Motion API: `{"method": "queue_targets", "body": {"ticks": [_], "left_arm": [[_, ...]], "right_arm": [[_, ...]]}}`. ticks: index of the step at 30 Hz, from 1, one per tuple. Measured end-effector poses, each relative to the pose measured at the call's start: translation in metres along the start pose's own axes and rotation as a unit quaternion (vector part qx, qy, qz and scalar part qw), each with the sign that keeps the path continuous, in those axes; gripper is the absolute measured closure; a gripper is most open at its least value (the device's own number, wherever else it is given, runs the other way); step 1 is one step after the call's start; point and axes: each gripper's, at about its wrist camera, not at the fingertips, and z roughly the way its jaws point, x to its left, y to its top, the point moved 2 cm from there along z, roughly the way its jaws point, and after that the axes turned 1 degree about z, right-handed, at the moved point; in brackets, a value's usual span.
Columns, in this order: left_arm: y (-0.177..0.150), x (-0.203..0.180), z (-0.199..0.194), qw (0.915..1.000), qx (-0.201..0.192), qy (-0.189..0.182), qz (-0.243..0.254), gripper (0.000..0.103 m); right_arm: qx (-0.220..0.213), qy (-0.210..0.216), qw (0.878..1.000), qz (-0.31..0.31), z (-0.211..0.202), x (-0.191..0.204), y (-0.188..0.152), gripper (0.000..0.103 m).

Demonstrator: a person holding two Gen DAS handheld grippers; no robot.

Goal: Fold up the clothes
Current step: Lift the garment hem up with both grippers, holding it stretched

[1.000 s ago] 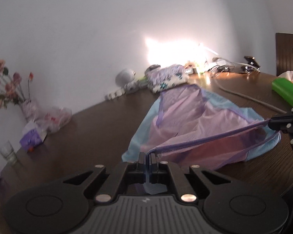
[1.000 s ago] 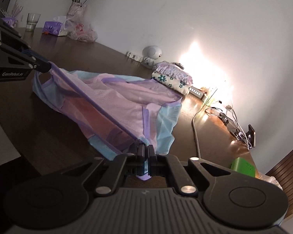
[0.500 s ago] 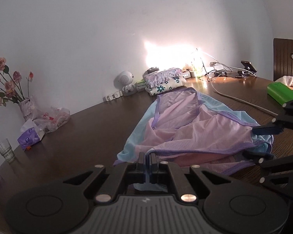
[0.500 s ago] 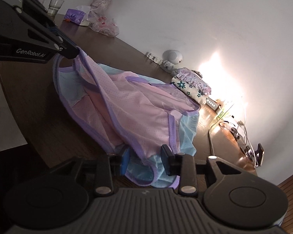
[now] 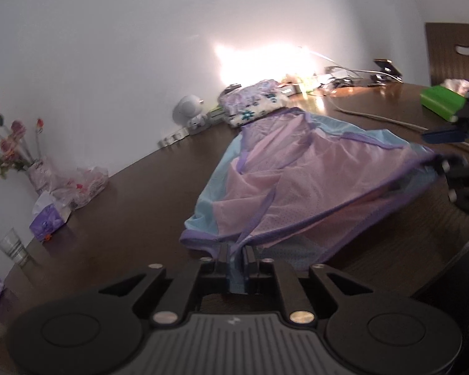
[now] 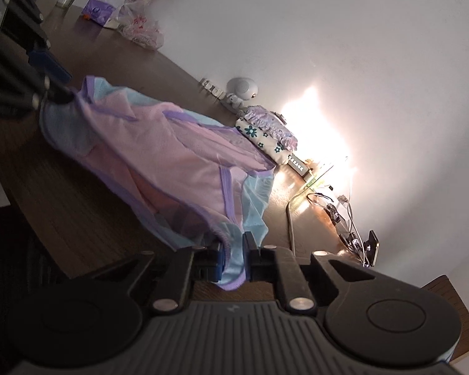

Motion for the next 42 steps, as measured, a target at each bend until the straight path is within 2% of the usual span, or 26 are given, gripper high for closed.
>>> {"method": "queue_targets", "body": {"ticks": [1, 3, 8, 12, 14, 15, 16, 18, 20, 22, 26, 31, 32, 35, 37, 39, 42], "left_arm": [[0.0, -0.003, 0.0, 0.9999, -0.004, -0.002, 0.015, 0.061], [-0.001, -0.007, 0.001, 0.999, -0.007, -0.007, 0.043, 0.054], [0.0, -0.013, 0.01, 0.9941, -0.001, 0.0, 0.109, 0.054], [-0.003, -0.019, 0.016, 0.9841, 0.004, 0.015, 0.177, 0.054], [-0.004, -0.02, 0.02, 0.9824, 0.007, 0.027, 0.185, 0.055], [-0.004, -0.021, 0.022, 0.9822, 0.01, 0.035, 0.184, 0.062], [-0.004, -0.021, 0.023, 0.9831, 0.013, 0.037, 0.179, 0.077], [-0.003, -0.021, 0.022, 0.9867, 0.016, 0.033, 0.158, 0.088], [-0.003, -0.022, 0.018, 0.9874, 0.003, 0.061, 0.146, 0.088], [-0.001, -0.023, 0.01, 0.9839, -0.021, 0.098, 0.148, 0.086], [0.007, -0.02, -0.001, 0.985, -0.038, 0.1, 0.135, 0.086], [0.016, -0.011, -0.008, 0.9818, -0.059, 0.115, 0.139, 0.085], [0.018, -0.009, -0.011, 0.9807, -0.066, 0.118, 0.141, 0.085], [0.038, 0.008, -0.034, 0.9831, -0.101, 0.115, 0.101, 0.088], [0.052, 0.022, -0.052, 0.9831, -0.129, 0.113, 0.066, 0.098], [0.067, 0.042, -0.075, 0.9797, -0.165, 0.112, 0.019, 0.099], [0.095, 0.075, -0.105, 0.9725, -0.213, 0.09, -0.03, 0.1]], "right_arm": [[-0.001, 0.001, 1.0, 0.002, 0.0, 0.0, 0.001, 0.092], [-0.004, 0.002, 1.0, 0.005, -0.001, -0.001, 0.002, 0.092], [-0.017, -0.009, 0.999, 0.027, -0.005, -0.012, 0.003, 0.092], [-0.028, -0.019, 0.998, 0.043, -0.009, -0.02, 0.005, 0.092], [-0.027, -0.015, 0.999, 0.04, -0.009, -0.018, 0.004, 0.092], [-0.026, -0.013, 0.999, 0.038, -0.009, -0.017, 0.004, 0.092], [-0.025, -0.011, 0.999, 0.036, -0.009, -0.016, 0.004, 0.091], [-0.014, -0.007, 1.0, 0.023, -0.006, -0.009, 0.0, 0.091], [-0.005, -0.007, 1.0, 0.017, -0.004, -0.006, -0.002, 0.09], [-0.001, -0.009, 1.0, 0.014, -0.004, -0.006, -0.003, 0.089], [-0.006, -0.017, 1.0, 0.016, -0.007, -0.008, -0.001, 0.089], [-0.013, -0.018, 1.0, 0.021, -0.013, -0.016, 0.004, 0.092], [-0.02, -0.023, 0.999, 0.02, -0.017, -0.019, 0.007, 0.093], [-0.061, -0.045, 0.997, 0.033, -0.035, -0.034, 0.025, 0.1], [-0.092, -0.059, 0.993, 0.04, -0.049, -0.047, 0.041, 0.102], [-0.123, -0.074, 0.989, 0.039, -0.064, -0.059, 0.059, 0.102], [-0.176, -0.097, 0.979, 0.045, -0.09, -0.09, 0.091, 0.102]]}}
